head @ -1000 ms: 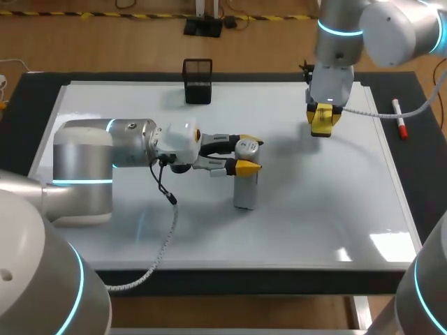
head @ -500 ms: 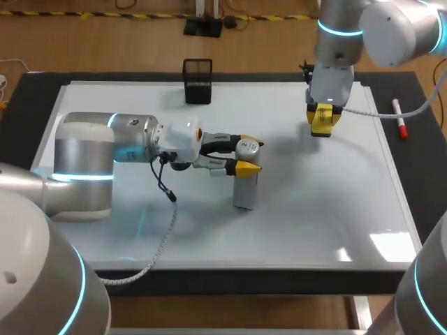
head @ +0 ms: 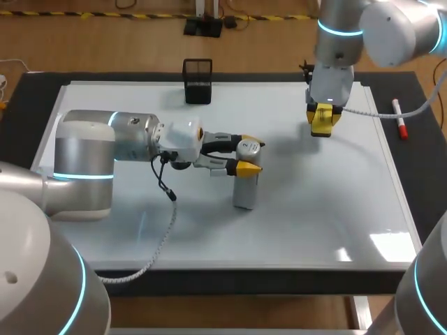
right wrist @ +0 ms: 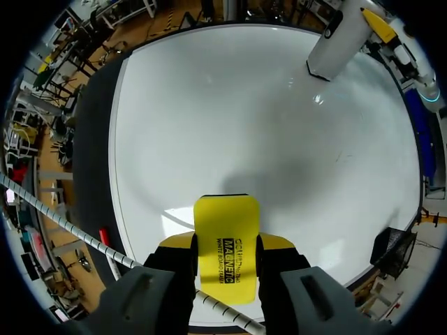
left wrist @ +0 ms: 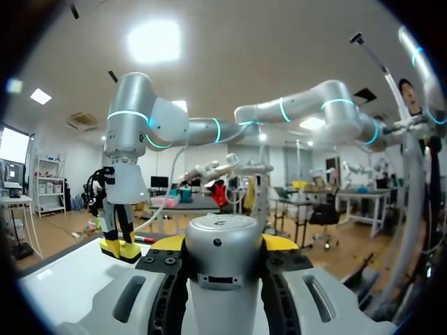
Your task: Pick up the inspection probe, press it on each red-marked spot on the whiteboard one by one, put down the probe, pick up the eraser, and wipe off all the red marks.
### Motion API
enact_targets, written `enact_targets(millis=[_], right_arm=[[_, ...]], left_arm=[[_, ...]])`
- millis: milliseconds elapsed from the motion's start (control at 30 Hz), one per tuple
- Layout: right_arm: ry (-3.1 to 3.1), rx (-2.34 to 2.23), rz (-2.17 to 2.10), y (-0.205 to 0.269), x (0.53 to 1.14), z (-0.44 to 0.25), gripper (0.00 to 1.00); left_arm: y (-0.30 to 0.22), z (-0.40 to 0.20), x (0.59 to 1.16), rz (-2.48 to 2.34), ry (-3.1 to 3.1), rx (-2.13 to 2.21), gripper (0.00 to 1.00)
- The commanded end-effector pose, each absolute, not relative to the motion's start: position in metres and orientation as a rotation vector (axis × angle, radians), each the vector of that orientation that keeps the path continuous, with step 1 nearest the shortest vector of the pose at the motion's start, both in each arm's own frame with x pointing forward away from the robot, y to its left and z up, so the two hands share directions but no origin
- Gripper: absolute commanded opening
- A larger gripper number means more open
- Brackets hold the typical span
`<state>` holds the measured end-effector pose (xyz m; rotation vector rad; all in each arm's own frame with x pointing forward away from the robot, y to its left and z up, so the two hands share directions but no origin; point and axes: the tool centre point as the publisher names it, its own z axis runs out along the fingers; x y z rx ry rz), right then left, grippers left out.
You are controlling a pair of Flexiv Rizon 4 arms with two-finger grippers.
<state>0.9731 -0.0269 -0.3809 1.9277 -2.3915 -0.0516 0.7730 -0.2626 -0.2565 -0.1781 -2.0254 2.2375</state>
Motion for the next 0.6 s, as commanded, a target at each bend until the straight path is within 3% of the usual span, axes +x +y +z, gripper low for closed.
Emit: enact_targets(millis=[33,600], right_arm=[[-2.388,1.929,-0.048,-0.027,0.974,-0.38,0.0],[-2.388,1.929,-0.048,-0.027,0.974,-0.38,0.0]], left_arm=[[-0.256,-0.247,0.778,2.249,-2.031,-0.181,0.0],[-0.182,-0.21,0.825,2.403,-2.106,-0.058,0.0]])
